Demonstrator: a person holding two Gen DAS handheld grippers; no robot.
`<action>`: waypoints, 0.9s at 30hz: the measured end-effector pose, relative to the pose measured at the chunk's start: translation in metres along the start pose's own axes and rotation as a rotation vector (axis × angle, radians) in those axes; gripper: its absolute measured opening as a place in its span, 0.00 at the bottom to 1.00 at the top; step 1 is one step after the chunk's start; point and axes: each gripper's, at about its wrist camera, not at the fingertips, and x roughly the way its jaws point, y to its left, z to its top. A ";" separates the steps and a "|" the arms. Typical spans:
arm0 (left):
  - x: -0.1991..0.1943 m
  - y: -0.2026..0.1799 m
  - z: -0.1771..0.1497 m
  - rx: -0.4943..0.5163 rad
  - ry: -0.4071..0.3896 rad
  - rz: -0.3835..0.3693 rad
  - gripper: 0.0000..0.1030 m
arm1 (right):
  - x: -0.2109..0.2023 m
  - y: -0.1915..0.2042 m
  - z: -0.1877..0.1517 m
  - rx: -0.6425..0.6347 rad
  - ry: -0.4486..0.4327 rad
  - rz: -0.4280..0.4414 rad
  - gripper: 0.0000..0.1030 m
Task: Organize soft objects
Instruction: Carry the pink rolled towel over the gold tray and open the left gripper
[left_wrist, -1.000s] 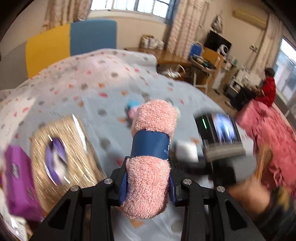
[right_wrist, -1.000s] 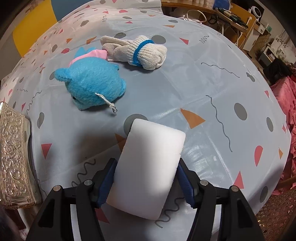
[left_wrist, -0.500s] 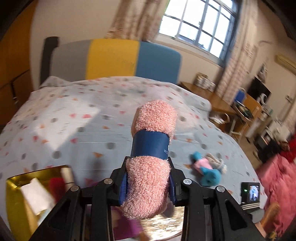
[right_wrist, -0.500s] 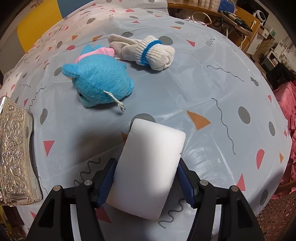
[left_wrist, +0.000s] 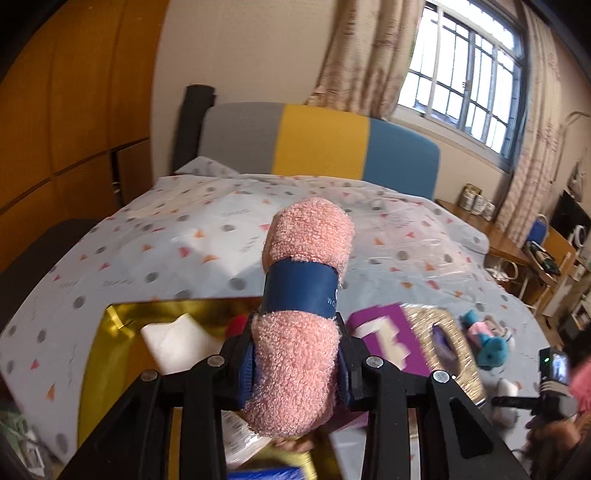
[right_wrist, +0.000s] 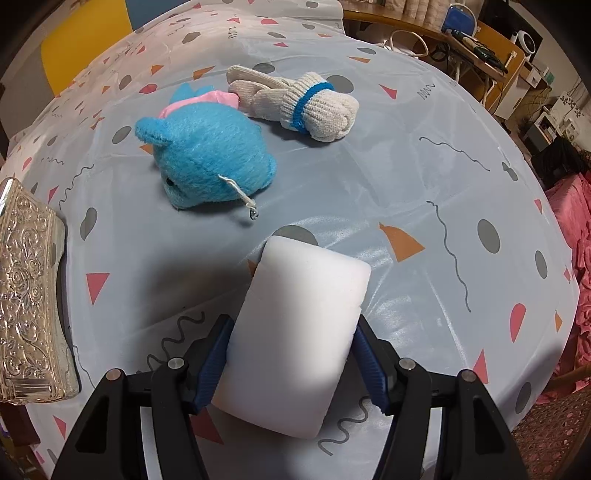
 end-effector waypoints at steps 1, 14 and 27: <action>-0.003 0.004 -0.003 -0.003 0.001 0.006 0.35 | 0.000 0.001 0.000 -0.002 0.000 -0.002 0.63; -0.006 0.062 -0.042 -0.066 0.055 0.091 0.35 | -0.001 0.009 -0.004 -0.052 -0.027 -0.033 0.63; 0.018 0.160 -0.077 -0.351 0.237 0.123 0.35 | -0.004 0.019 -0.008 -0.079 -0.041 -0.046 0.62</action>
